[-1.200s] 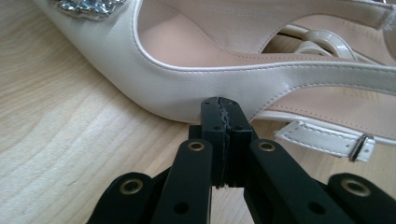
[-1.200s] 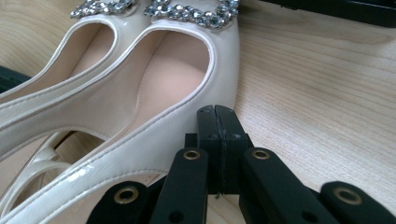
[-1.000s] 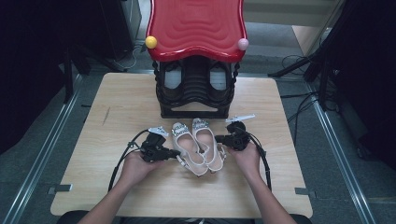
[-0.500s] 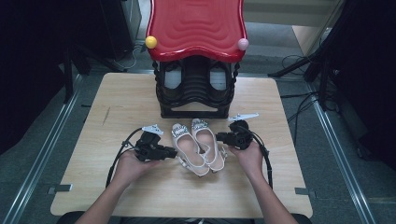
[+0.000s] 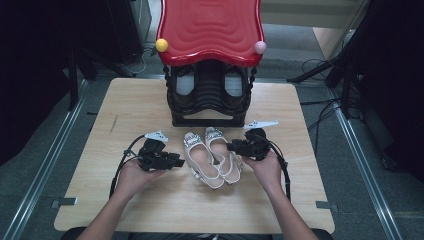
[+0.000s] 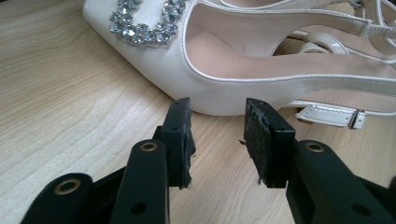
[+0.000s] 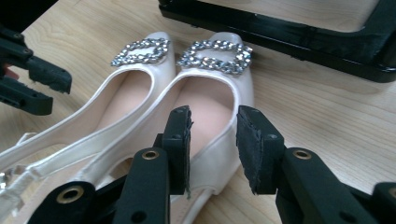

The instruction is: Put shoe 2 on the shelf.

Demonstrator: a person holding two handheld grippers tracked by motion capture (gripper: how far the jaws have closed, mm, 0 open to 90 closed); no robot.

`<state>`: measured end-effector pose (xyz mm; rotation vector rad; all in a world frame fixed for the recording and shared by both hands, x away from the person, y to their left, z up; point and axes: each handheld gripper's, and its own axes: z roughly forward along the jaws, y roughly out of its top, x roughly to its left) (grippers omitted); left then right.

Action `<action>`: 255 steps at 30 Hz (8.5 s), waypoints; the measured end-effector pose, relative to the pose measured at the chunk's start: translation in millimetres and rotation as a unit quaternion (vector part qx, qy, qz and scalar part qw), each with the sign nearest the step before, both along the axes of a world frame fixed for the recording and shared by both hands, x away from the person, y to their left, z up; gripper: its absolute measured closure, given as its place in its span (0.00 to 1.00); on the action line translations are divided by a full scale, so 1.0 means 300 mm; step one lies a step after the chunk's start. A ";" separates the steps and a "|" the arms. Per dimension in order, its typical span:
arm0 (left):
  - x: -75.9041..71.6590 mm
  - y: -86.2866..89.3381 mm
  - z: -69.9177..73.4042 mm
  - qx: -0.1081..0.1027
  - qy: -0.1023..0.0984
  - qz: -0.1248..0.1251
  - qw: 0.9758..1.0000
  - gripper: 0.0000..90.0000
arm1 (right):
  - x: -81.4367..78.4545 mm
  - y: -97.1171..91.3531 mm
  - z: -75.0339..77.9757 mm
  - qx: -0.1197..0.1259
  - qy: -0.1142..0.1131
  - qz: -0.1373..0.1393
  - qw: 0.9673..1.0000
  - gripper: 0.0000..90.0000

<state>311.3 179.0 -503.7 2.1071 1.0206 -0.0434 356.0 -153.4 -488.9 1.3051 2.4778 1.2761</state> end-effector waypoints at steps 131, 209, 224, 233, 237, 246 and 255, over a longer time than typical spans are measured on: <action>-0.003 0.217 0.014 0.007 -0.036 0.078 0.996 0.45 | 0.095 0.245 0.303 -0.205 0.076 0.306 0.927 0.95; -0.029 0.222 -0.006 0.001 -0.024 0.071 0.997 0.44 | 0.523 0.252 1.161 0.112 -0.018 -0.122 0.986 0.96; -0.027 0.214 -0.002 -0.003 -0.026 0.062 0.998 0.44 | 0.573 0.315 1.161 0.077 -0.056 -0.213 0.972 0.96; -0.023 0.211 -0.003 0.000 -0.028 0.062 0.998 0.44 | 0.574 0.364 1.110 0.079 -0.061 -0.229 0.968 0.96; -0.022 0.208 -0.003 0.000 -0.028 0.062 0.998 0.44 | 0.567 0.367 1.092 0.091 -0.063 -0.234 0.966 0.96; -0.020 0.202 -0.002 0.004 -0.028 0.059 0.998 0.44 | 0.538 0.380 1.080 0.080 -0.062 -0.232 0.968 0.94; -0.016 0.199 -0.003 0.004 -0.028 0.059 0.998 0.44 | 0.527 0.358 1.097 0.090 -0.088 -0.204 0.971 0.89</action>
